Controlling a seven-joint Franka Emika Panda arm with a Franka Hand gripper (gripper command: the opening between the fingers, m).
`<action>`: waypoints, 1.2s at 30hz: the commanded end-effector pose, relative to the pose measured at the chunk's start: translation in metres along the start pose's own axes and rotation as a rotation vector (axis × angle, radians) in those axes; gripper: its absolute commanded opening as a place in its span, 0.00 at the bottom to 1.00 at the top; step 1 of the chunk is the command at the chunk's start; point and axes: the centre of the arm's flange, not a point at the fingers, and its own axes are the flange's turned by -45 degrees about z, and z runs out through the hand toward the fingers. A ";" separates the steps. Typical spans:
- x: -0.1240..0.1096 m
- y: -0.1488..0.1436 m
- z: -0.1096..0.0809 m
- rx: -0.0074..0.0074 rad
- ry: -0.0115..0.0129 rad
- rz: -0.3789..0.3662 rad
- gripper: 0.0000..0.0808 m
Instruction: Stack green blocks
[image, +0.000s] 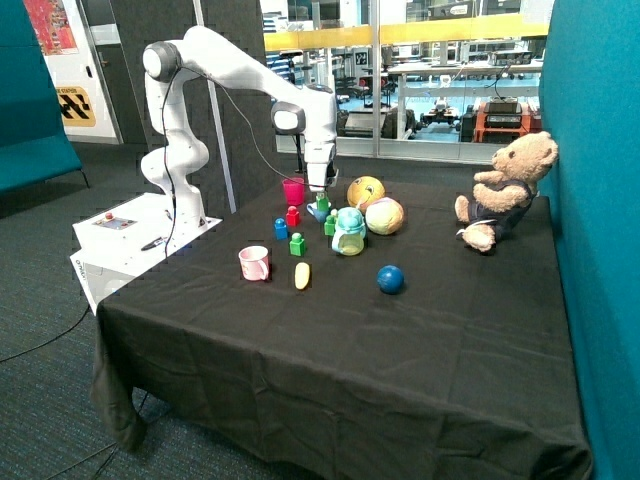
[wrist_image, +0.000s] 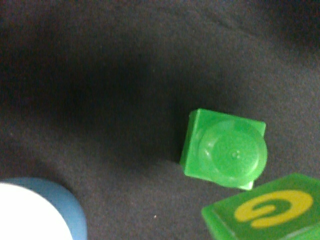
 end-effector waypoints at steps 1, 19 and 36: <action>0.008 -0.003 0.003 -0.0046 0.0032 -0.011 0.00; 0.014 -0.009 0.009 -0.0046 0.0032 -0.021 0.00; 0.012 0.004 0.016 -0.0046 0.0032 -0.011 0.00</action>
